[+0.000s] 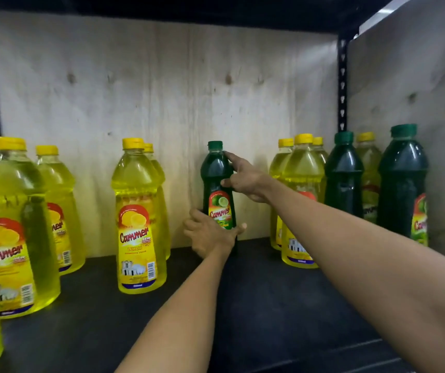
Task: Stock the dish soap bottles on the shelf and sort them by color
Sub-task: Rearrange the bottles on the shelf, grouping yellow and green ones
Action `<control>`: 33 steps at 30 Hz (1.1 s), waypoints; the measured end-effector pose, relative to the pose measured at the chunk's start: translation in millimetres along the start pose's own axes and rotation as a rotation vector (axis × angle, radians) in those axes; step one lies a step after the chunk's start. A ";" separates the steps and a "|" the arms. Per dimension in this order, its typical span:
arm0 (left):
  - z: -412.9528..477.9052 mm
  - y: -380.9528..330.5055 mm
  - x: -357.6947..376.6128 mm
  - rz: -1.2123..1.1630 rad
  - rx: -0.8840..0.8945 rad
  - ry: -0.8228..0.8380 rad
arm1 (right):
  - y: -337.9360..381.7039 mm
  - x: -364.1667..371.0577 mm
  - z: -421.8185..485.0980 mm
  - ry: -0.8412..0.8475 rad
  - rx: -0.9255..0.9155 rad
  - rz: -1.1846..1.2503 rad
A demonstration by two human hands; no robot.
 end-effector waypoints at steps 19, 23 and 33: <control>-130.7 -73.2 47.6 -0.335 0.316 0.527 | 30.9 -95.9 -135.7 -0.691 0.213 -0.637; -140.2 -71.6 38.0 -0.261 0.317 0.497 | 42.9 -81.8 -145.1 -0.697 0.128 -0.705; -171.3 10.4 -76.1 0.010 0.271 0.077 | 110.7 8.1 -157.7 -0.465 -0.139 -0.606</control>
Point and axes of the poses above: each hand's wrist, its own z-axis towards the middle knuckle, its own x-axis out of the palm, y = z × x, the point moved 5 cm from there along z, towards the middle knuckle, and after that the axes turned 11 degrees about y, right-handed, at the moved point
